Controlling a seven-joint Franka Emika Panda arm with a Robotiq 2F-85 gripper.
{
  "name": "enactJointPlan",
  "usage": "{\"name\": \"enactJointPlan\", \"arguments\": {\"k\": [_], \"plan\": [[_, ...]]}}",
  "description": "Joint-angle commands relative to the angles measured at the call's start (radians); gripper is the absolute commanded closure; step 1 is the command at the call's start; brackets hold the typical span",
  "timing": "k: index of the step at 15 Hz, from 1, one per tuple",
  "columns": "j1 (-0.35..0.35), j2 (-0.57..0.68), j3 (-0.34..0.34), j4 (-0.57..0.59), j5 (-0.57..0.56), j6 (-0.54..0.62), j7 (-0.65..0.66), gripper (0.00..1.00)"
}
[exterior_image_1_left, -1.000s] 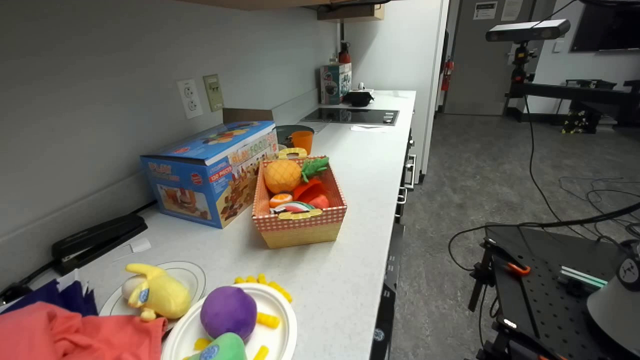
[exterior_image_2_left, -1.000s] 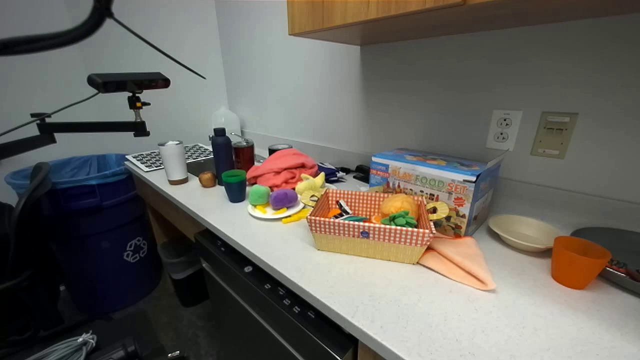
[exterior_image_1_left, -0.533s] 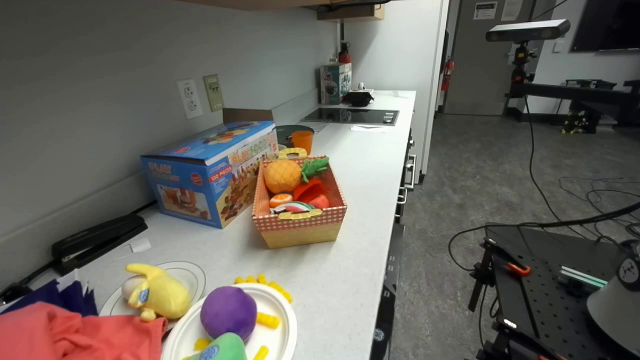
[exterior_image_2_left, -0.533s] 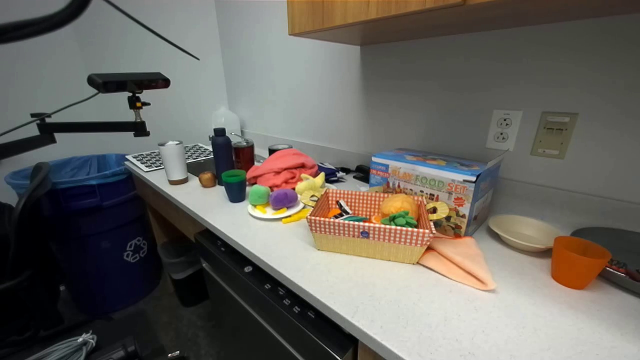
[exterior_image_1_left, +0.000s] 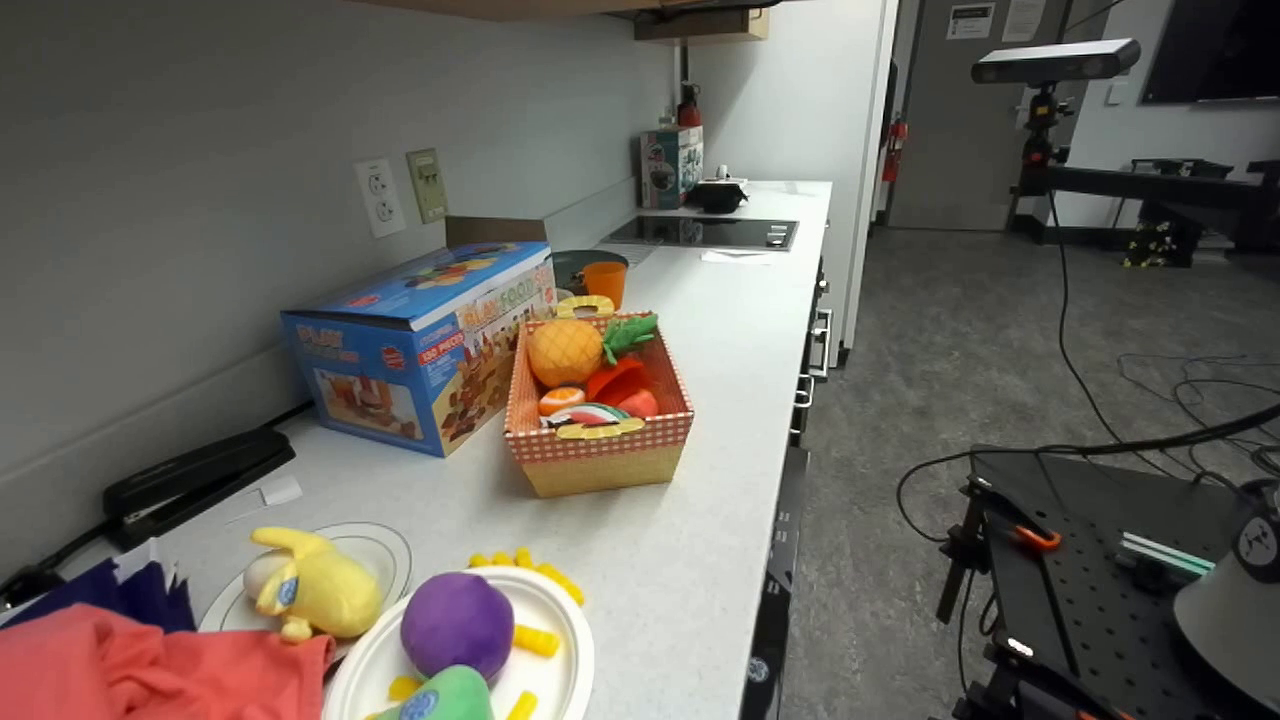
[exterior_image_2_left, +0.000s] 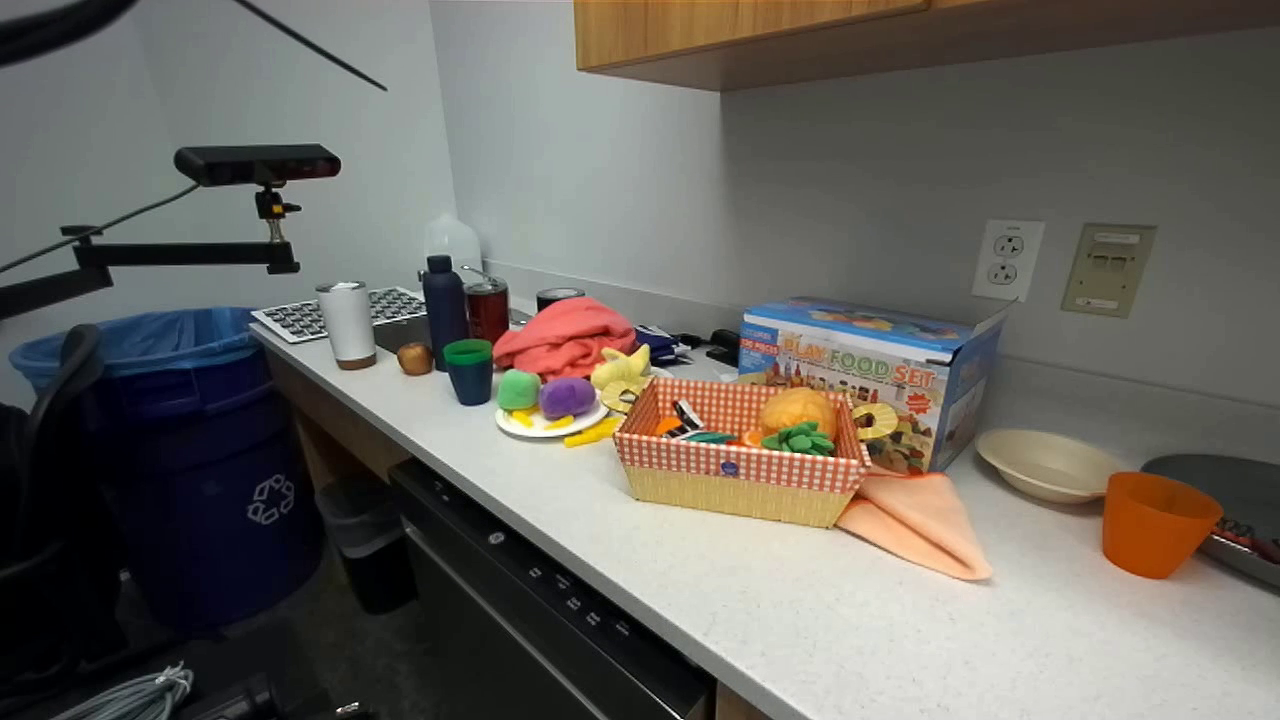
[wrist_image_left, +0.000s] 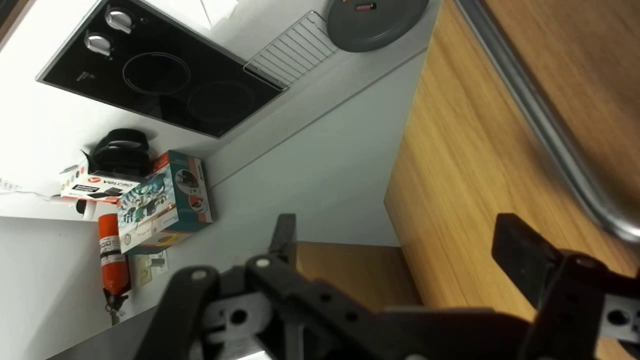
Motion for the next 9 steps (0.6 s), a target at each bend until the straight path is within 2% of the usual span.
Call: {"name": "enactJointPlan", "arguments": {"k": [1, 2, 3, 6, 7, 9], "plan": [[0.025, 0.002, -0.031, 0.037, 0.035, -0.073, -0.008, 0.0], [0.025, 0.003, -0.032, 0.043, 0.034, -0.091, -0.006, 0.0], [0.008, -0.166, 0.093, -0.101, -0.121, -0.049, 0.102, 0.0], [0.0, -0.233, 0.161, -0.121, -0.216, -0.173, 0.216, 0.0], [0.019, -0.129, 0.089, -0.051, -0.164, -0.095, 0.154, 0.0], [0.027, -0.154, 0.107, -0.057, -0.177, -0.099, 0.18, 0.0]]}}
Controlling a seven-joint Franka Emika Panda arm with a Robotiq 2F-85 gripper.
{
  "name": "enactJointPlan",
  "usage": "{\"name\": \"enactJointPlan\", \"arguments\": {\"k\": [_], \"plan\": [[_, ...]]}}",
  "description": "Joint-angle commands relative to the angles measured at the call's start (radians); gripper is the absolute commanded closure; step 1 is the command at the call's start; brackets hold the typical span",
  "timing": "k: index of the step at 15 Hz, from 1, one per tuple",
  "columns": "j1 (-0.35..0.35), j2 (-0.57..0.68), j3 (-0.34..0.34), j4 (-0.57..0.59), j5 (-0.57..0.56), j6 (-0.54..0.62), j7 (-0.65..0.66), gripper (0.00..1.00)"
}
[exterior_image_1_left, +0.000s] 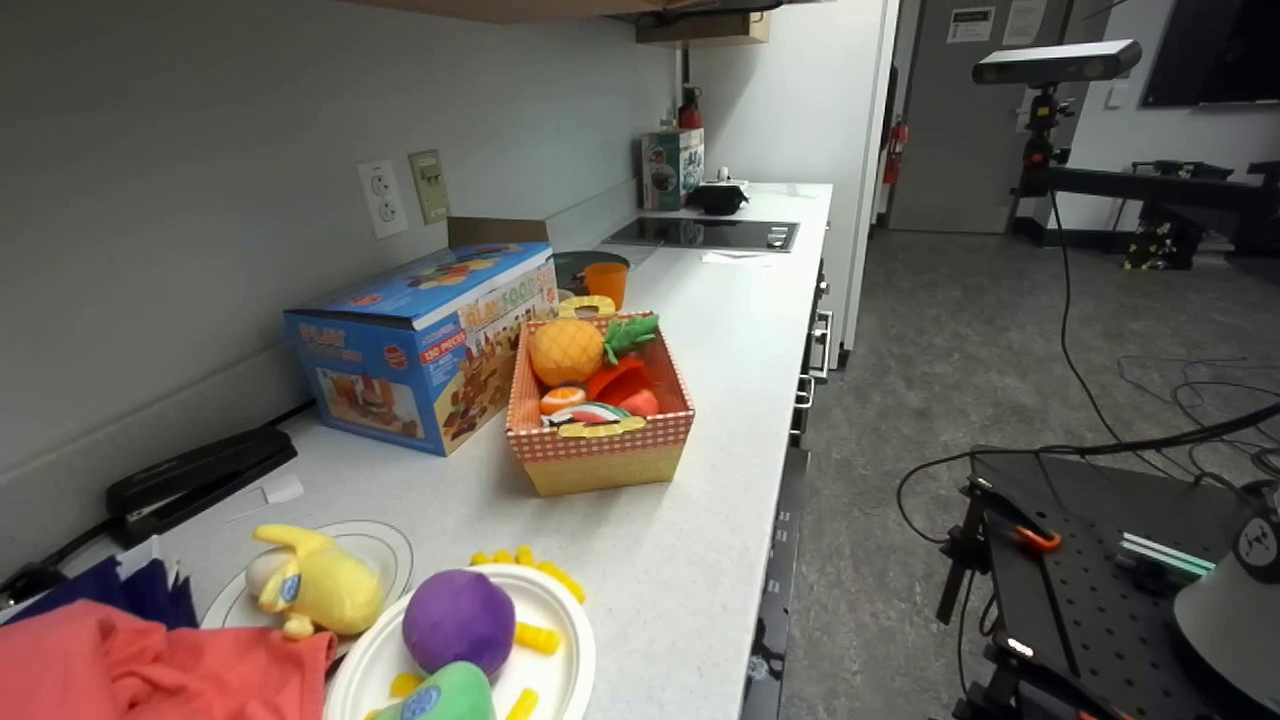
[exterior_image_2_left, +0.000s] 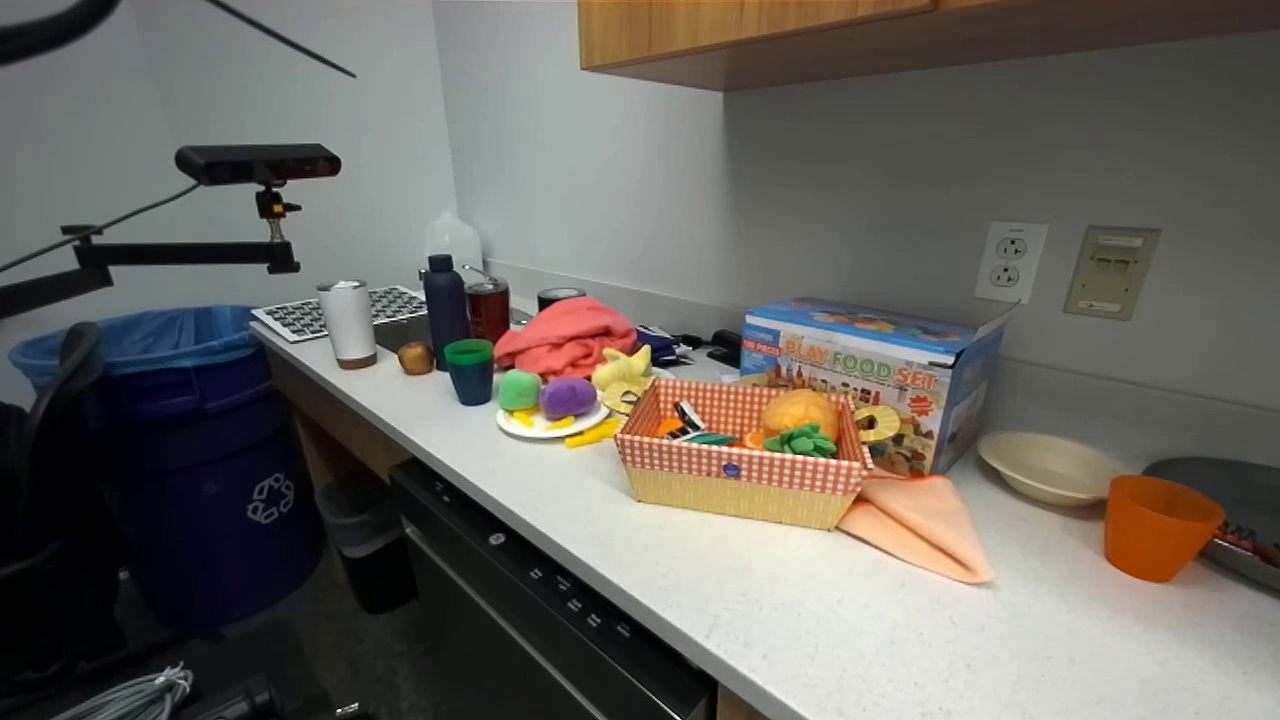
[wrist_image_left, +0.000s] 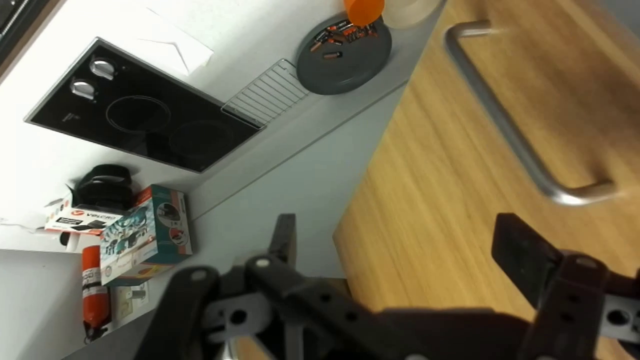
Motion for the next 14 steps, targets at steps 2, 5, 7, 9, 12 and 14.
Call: {"name": "enactJointPlan", "arguments": {"k": [2, 5, 7, 9, 12, 14], "plan": [[0.019, 0.013, -0.029, 0.006, -0.007, -0.001, 0.0, 0.0], [0.017, 0.027, -0.037, 0.005, -0.006, -0.001, -0.005, 0.0], [0.017, 0.027, -0.037, 0.006, -0.006, -0.001, -0.005, 0.0], [0.017, 0.027, -0.037, 0.006, -0.006, -0.001, -0.005, 0.0], [0.017, 0.027, -0.037, 0.006, -0.006, -0.001, -0.005, 0.0], [0.017, 0.027, -0.037, 0.006, -0.006, -0.001, -0.005, 0.0]]}}
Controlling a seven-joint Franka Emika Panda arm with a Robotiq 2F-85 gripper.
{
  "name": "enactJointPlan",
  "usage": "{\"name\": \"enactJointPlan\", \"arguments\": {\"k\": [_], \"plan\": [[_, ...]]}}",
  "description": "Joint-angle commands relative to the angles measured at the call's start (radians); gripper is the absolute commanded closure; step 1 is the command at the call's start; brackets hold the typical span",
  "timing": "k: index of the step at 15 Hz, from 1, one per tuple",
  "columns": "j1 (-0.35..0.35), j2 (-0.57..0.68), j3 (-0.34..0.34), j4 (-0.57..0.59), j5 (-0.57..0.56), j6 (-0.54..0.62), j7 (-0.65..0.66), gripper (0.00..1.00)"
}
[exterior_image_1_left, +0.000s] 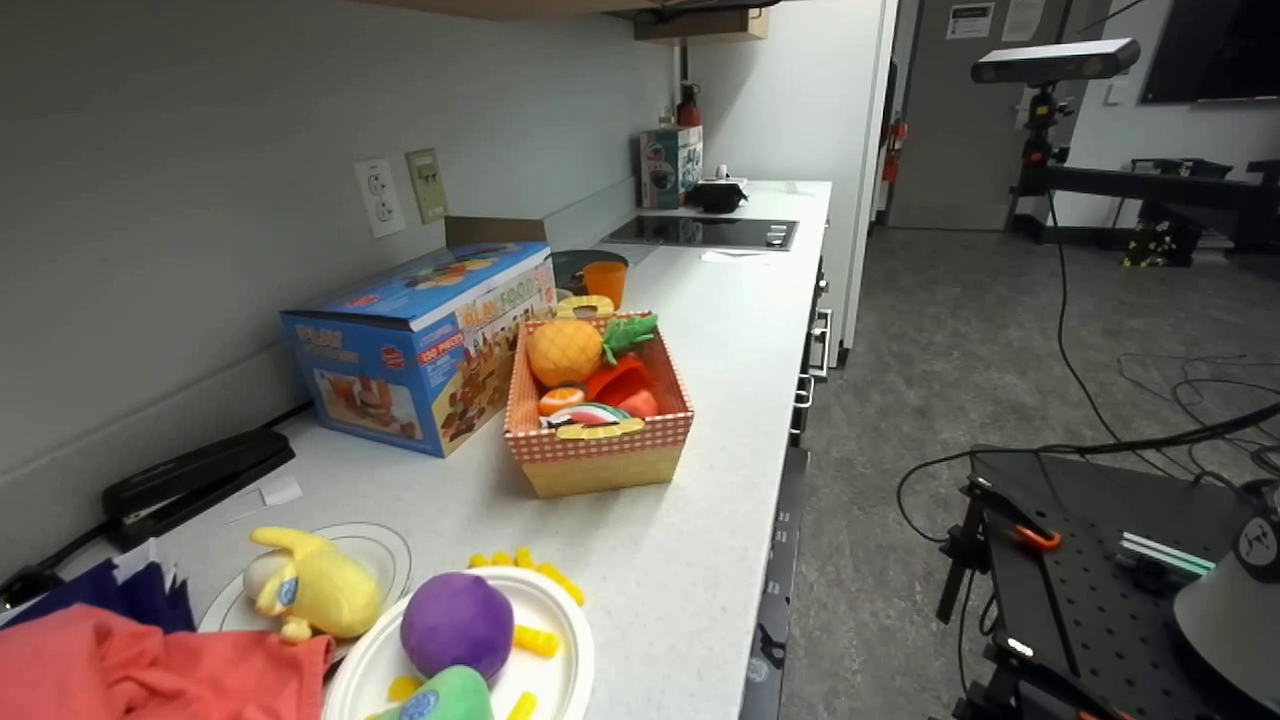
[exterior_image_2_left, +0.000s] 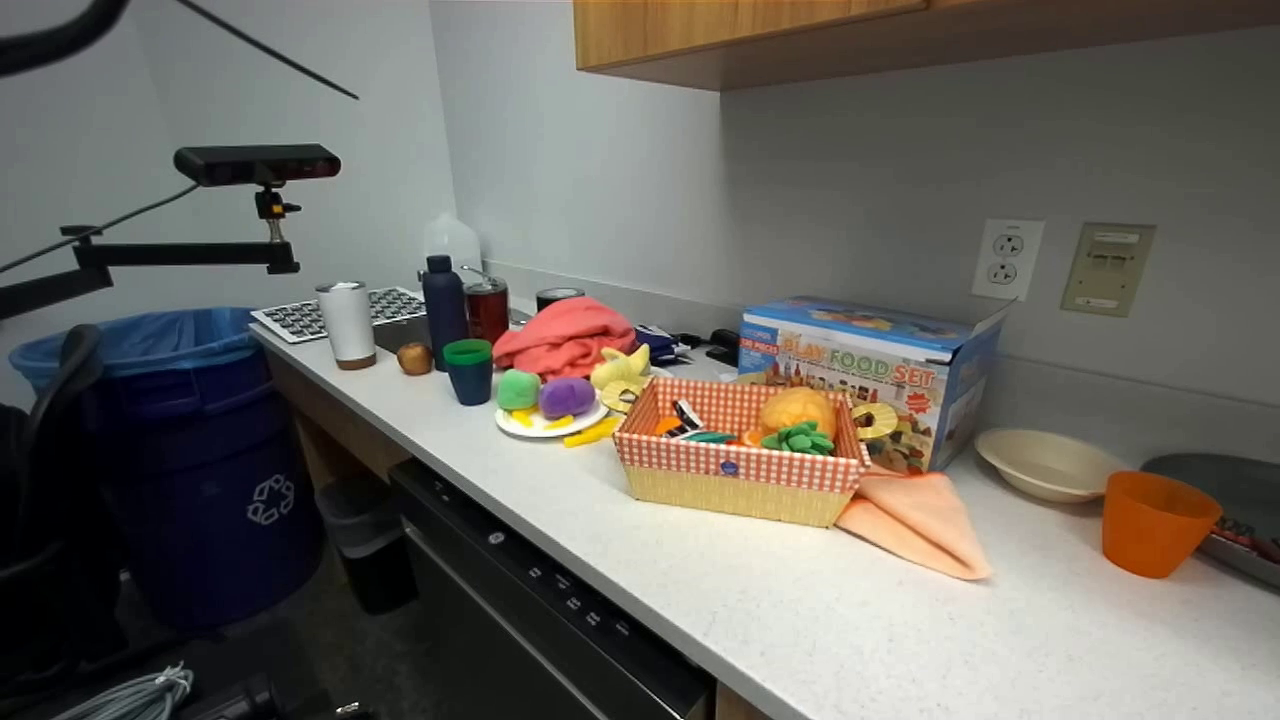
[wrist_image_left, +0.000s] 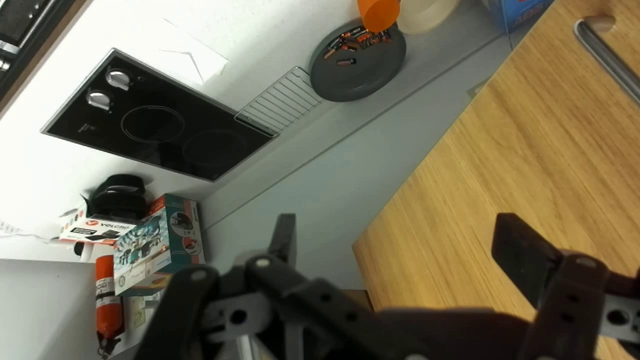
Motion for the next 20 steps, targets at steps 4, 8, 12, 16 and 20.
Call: {"name": "enactJointPlan", "arguments": {"k": [4, 8, 12, 16, 20], "plan": [[0.017, 0.001, -0.013, 0.007, -0.006, -0.003, 0.004, 0.0], [0.032, -0.03, 0.005, -0.042, 0.029, 0.043, 0.014, 0.0], [0.066, -0.085, 0.034, -0.108, 0.069, 0.104, -0.003, 0.0], [0.112, -0.154, 0.073, -0.162, 0.093, 0.169, -0.019, 0.0], [0.169, -0.222, 0.093, -0.222, 0.108, 0.234, -0.055, 0.0]]}}
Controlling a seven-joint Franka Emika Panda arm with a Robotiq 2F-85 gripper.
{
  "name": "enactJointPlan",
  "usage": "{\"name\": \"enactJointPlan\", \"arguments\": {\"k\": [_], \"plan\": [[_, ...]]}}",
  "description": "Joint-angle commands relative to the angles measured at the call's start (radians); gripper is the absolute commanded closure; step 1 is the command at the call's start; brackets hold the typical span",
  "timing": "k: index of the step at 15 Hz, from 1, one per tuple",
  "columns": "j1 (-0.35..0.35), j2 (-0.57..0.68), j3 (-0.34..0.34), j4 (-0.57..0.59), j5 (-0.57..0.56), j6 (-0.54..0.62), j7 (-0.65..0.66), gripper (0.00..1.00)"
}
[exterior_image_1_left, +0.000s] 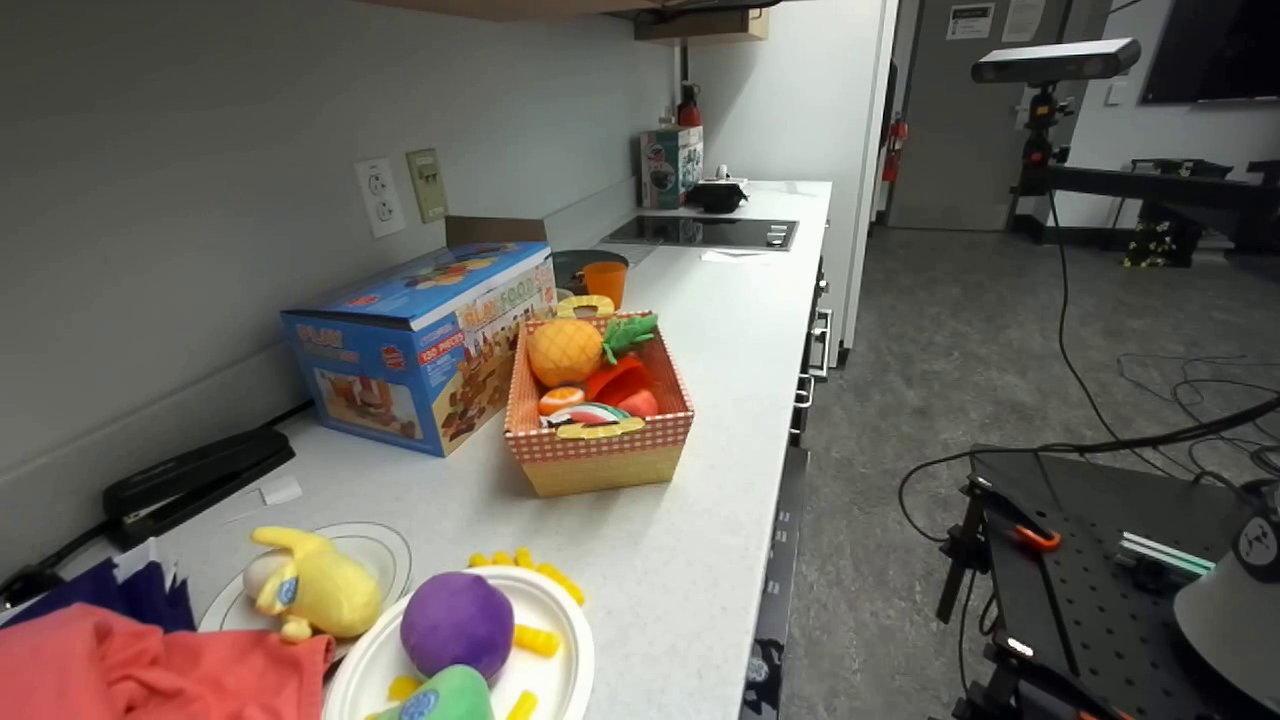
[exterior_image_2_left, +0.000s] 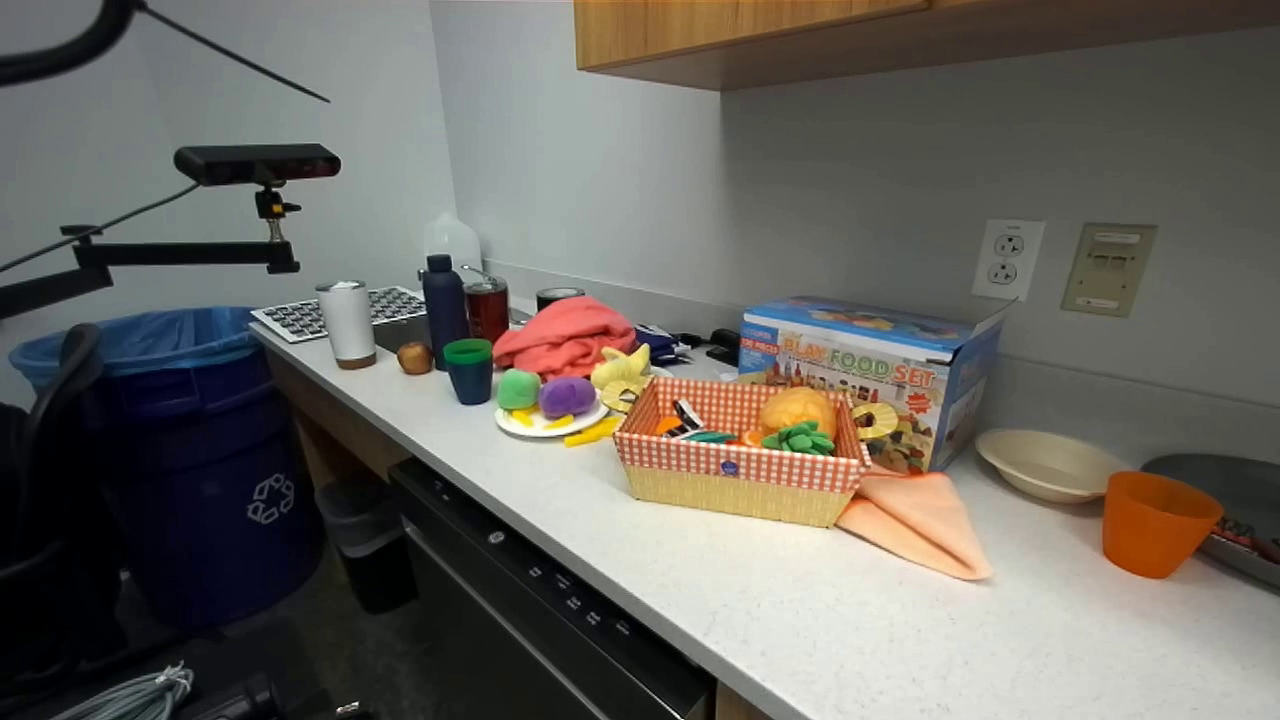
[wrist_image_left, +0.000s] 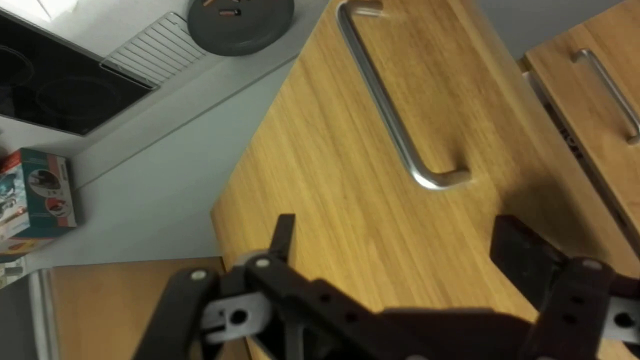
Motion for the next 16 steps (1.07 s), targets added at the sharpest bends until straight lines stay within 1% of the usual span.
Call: {"name": "enactJointPlan", "arguments": {"k": [1, 5, 9, 11, 16], "plan": [[0.061, -0.095, 0.007, -0.093, 0.028, 0.062, -0.049, 0.0], [0.108, -0.163, 0.028, -0.19, 0.027, 0.11, -0.06, 0.0], [0.155, -0.202, 0.057, -0.29, 0.023, 0.171, -0.064, 0.0], [0.181, -0.206, 0.063, -0.322, 0.019, 0.213, -0.077, 0.0], [0.26, -0.206, 0.042, -0.351, 0.017, 0.318, -0.16, 0.0]]}}
